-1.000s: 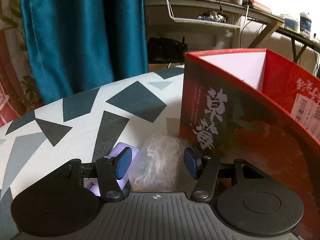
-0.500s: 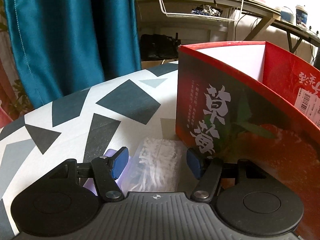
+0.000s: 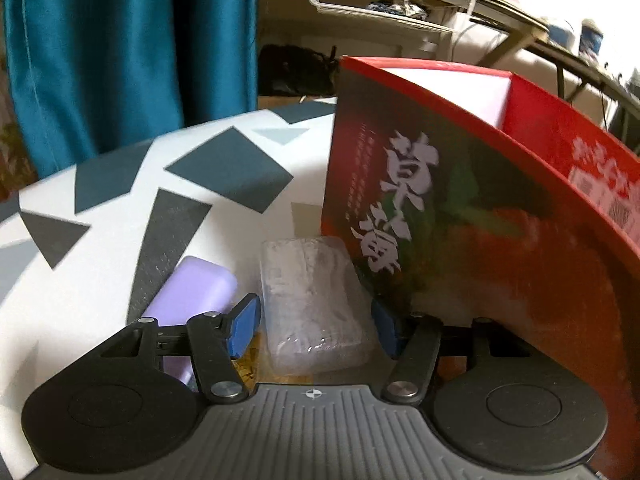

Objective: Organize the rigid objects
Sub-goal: 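Close the left gripper around the clear plastic box, then lift the clear box with the left gripper and carry it over the red box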

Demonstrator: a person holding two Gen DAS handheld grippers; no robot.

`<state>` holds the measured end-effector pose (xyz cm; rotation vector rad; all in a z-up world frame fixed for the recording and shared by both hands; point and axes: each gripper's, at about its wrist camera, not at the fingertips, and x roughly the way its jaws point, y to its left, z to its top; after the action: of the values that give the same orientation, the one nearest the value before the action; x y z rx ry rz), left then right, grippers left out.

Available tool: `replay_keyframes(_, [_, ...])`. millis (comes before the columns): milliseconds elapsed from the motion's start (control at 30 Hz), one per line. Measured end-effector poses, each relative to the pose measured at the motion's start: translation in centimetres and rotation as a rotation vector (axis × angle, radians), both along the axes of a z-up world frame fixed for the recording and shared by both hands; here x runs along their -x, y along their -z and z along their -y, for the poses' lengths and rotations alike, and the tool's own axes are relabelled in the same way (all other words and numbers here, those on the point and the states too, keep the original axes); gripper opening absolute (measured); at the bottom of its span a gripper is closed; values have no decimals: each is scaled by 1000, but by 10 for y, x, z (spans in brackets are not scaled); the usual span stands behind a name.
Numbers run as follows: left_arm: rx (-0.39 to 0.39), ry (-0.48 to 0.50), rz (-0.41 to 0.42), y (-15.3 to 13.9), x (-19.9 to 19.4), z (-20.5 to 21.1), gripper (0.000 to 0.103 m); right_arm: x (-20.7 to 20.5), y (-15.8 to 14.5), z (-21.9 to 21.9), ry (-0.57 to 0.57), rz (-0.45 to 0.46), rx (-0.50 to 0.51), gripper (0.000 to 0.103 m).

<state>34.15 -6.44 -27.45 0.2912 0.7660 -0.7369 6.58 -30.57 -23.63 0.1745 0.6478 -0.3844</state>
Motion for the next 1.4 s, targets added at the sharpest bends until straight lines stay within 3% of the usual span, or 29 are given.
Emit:
replay_keyframes(233, [-44, -78, 38, 1, 0, 7, 59, 0, 0, 0, 0, -2, 0, 10])
replay_keyframes(400, [-79, -75, 74, -1, 13, 7, 59, 1, 0, 0, -1, -2, 0, 10])
replay_keyframes(800, [-42, -107, 81, -10, 58, -33, 59, 1, 0, -1, 6, -6, 5, 10])
replay_keyframes(1133, [86, -159, 142, -47, 61, -41, 58, 2, -1, -2, 9, -6, 13, 10])
replay_keyframes(1400, [198, -70, 237, -99, 67, -21, 58, 1, -1, -2, 11, -4, 10, 10])
